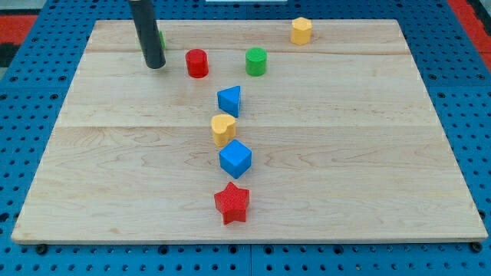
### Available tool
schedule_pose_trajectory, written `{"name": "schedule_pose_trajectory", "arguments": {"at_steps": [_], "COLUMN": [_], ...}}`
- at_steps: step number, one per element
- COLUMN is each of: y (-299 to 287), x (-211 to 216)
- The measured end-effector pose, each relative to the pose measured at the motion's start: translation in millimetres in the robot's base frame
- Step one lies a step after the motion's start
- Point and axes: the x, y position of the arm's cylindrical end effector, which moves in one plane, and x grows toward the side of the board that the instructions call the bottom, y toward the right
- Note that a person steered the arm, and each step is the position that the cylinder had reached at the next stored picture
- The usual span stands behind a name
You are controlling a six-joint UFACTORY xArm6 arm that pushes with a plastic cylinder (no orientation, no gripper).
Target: Move the green star towards the top right corner of the board
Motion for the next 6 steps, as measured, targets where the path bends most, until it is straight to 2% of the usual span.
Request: {"name": "schedule_pose_trajectory", "arguments": {"at_steps": [3, 4, 5, 6], "y": [-14.1, -77.5, -92.4, -28.3], "x": [-7.3, -20.6, -49.6, -63.9]}}
